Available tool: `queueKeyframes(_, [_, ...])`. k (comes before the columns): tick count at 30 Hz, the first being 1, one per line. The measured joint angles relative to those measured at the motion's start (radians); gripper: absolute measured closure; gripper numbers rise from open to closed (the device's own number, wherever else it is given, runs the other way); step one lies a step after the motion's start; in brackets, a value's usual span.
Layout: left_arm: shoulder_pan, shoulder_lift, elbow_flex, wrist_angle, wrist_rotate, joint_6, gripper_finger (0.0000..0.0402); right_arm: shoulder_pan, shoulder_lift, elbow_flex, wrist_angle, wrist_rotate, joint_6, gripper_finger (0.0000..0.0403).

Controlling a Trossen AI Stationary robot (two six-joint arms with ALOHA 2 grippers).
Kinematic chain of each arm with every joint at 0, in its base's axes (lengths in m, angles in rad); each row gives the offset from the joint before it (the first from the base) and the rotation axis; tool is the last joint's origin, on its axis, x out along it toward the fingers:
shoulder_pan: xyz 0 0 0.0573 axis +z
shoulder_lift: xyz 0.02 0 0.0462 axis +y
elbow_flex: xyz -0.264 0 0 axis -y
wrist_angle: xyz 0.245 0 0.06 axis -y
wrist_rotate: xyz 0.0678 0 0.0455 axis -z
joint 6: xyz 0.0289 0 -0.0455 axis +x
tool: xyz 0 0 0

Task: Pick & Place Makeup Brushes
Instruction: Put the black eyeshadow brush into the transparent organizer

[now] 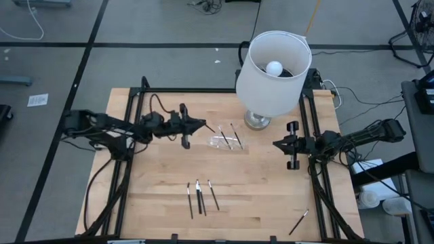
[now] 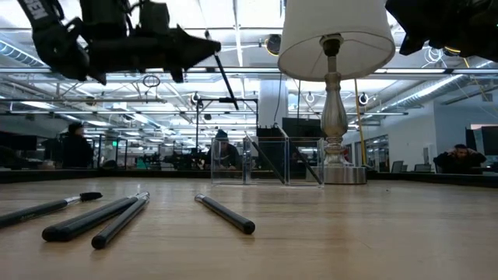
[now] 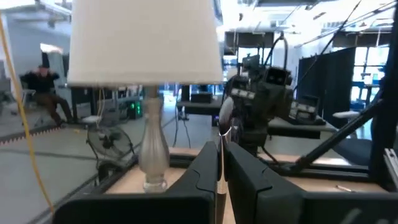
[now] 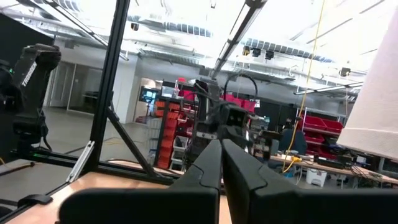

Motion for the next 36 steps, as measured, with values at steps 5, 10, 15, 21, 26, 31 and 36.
queueKeyframes(5, [0.048, 0.074, 0.000, 0.055, 0.035, -0.087, 0.0386, 0.000, 0.000, -0.001, 0.018, -0.001, 0.002, 0.0403])
queueKeyframes(10, [0.055, 0.149, -0.017, 0.138, 0.049, -0.101, 0.0386, 0.000, 0.000, -0.001, 0.030, -0.001, 0.002, 0.0403])
queueKeyframes(15, [0.045, 0.257, -0.032, 0.297, 0.048, -0.111, 0.0386, 0.000, 0.000, -0.001, 0.030, -0.001, 0.002, 0.0403])
queueKeyframes(21, [0.046, 0.354, -0.031, 0.352, 0.004, -0.107, 0.0386, 0.000, 0.000, -0.001, 0.030, -0.001, 0.002, 0.0403])
queueKeyframes(26, [0.054, 0.373, -0.029, 0.354, -0.016, -0.096, 0.0386, 0.000, 0.000, -0.002, 0.034, -0.001, 0.001, 0.0403])
queueKeyframes(31, [0.056, 0.379, -0.029, 0.354, -0.016, -0.081, 0.0386, 0.000, 0.000, -0.002, 0.037, 0.002, -0.004, 0.0403])
queueKeyframes(36, [0.046, 0.403, -0.029, 0.356, -0.049, -0.078, 0.0386, 0.000, 0.000, -0.002, 0.037, 0.003, -0.005, 0.0403])
